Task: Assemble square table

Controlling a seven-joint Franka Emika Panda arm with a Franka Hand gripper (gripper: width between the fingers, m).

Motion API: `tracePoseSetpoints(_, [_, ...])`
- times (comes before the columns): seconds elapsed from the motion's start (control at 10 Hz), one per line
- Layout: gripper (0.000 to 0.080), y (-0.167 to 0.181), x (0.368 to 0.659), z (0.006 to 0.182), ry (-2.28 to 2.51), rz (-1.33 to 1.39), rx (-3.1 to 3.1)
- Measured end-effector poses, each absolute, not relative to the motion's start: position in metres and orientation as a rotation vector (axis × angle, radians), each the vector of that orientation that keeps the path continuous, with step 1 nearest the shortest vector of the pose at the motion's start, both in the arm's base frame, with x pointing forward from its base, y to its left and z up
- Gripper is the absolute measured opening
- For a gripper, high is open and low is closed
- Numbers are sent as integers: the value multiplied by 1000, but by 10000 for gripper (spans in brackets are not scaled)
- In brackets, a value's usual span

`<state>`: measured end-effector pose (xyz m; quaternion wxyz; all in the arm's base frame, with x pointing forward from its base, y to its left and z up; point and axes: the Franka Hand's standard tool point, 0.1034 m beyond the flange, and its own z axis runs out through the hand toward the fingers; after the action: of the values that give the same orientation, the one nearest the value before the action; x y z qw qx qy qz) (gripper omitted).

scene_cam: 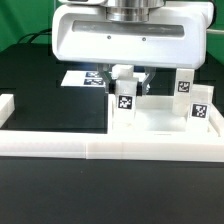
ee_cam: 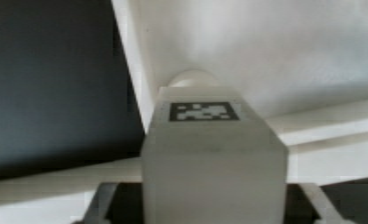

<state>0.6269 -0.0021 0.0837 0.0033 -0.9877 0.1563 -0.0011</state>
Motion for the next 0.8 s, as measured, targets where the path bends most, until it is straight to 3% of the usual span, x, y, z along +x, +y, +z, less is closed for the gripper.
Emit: tracePoseSetpoints(0.8, [292, -5, 625, 80, 1909, -25, -2402])
